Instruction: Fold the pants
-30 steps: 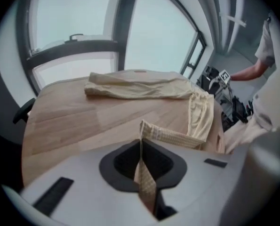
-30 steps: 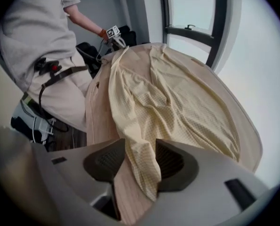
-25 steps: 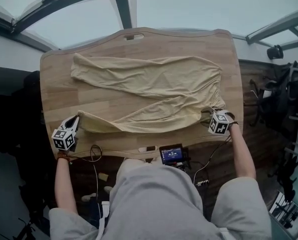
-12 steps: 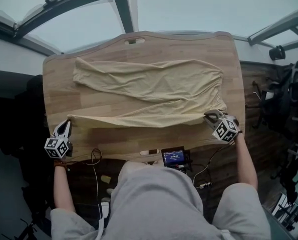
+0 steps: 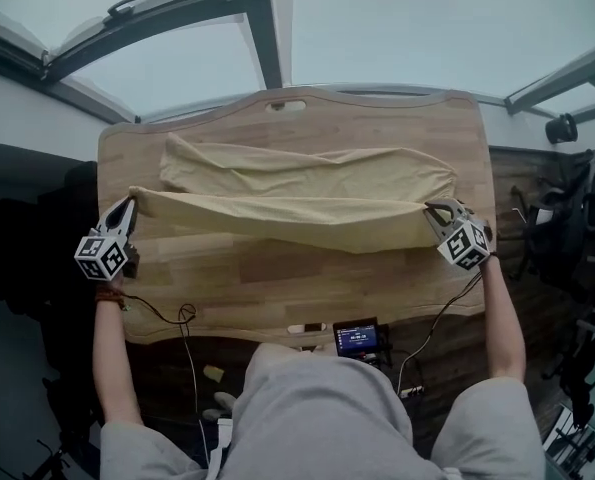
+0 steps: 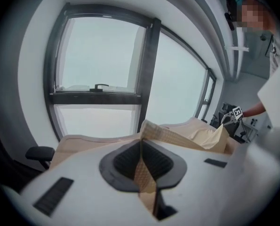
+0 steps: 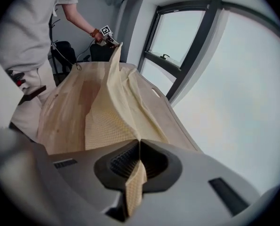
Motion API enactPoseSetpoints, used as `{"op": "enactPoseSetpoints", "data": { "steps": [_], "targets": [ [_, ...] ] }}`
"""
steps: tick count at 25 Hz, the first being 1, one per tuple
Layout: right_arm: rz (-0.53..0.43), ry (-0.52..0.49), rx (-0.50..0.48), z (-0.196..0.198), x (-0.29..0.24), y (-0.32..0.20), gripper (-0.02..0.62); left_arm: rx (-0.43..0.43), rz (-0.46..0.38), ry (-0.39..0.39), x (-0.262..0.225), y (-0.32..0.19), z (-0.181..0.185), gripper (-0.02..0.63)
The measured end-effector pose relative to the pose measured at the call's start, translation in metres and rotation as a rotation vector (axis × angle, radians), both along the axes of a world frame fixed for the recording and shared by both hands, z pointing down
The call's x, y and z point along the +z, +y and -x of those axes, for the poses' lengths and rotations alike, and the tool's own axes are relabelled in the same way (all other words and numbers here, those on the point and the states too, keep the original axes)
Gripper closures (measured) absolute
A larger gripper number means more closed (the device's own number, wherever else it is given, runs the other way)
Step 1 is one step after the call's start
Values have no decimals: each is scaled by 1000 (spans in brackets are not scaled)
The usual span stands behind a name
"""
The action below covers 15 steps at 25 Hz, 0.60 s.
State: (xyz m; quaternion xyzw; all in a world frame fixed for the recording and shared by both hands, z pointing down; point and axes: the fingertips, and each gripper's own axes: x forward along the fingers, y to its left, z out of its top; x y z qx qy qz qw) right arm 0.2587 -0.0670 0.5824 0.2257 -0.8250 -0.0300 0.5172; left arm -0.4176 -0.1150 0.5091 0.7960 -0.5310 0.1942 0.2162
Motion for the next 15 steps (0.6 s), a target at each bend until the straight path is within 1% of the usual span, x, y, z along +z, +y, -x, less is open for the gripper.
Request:
{"op": "enactPoseSetpoints", "data": {
  "steps": [2, 4, 8, 10, 13, 15],
  "targets": [
    [-8, 41, 27, -1, 12, -29, 583, 6, 23, -19, 5, -34, 0, 586],
    [-4, 85, 63, -3, 29, -56, 583, -11, 82, -58, 23, -66, 3, 586],
    [52, 112, 162, -1, 66, -98, 584, -98, 283, -160, 87, -113, 18, 586],
    [97, 113, 235, -1, 85, -114, 584, -144, 362, -179, 116, -127, 21, 586],
    [169, 154, 330, -5, 118, -125, 583, -191, 420, -204, 146, -140, 24, 581],
    [207, 175, 383, -9, 135, -126, 581, -203, 425, -208, 156, -145, 27, 535]
  ]
}}
